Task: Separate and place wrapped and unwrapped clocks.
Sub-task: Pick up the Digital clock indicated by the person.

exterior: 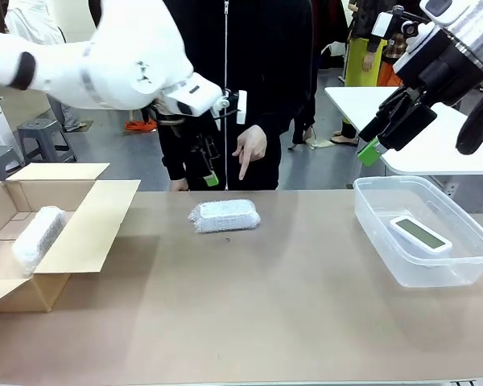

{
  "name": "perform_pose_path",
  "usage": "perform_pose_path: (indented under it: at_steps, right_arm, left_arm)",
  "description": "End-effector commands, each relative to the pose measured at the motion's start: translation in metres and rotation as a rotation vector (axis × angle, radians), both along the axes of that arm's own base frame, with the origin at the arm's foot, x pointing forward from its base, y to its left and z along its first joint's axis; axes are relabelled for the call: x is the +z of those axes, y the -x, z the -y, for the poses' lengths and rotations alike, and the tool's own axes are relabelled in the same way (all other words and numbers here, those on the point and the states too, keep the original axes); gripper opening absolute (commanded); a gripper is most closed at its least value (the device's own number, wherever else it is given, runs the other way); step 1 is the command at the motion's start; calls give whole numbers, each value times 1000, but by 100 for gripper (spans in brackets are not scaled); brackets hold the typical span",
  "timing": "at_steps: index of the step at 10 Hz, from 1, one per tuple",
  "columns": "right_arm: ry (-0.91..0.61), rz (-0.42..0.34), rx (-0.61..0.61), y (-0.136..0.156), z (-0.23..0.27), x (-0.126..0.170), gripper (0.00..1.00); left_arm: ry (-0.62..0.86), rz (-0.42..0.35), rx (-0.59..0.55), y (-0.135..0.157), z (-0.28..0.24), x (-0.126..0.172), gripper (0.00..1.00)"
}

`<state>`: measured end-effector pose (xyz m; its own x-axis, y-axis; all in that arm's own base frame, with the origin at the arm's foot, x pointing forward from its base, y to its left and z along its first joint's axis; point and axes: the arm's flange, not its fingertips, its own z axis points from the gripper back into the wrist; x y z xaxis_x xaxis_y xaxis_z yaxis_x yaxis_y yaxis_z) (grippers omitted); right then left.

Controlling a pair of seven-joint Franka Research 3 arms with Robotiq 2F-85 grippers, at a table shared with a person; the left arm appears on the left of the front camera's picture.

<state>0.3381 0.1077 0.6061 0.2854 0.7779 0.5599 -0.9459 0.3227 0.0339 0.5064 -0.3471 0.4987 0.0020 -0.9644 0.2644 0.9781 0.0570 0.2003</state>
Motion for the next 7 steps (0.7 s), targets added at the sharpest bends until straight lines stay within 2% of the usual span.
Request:
perform_pose_path:
  at_steps: [1, 5, 7]
  right_arm:
    - [-16, -1, 11, -1, 0, -1, 100]
    - [-16, -1, 11, -1, 0, -1, 100]
    - [-16, -1, 11, -1, 0, -1, 100]
  left_arm:
    - [-81, -62, 112, -45, 29, -13, 100]
    - [-129, -116, 94, -71, 27, -69, 100]
    - [-135, -93, 50, -76, 23, -91, 100]
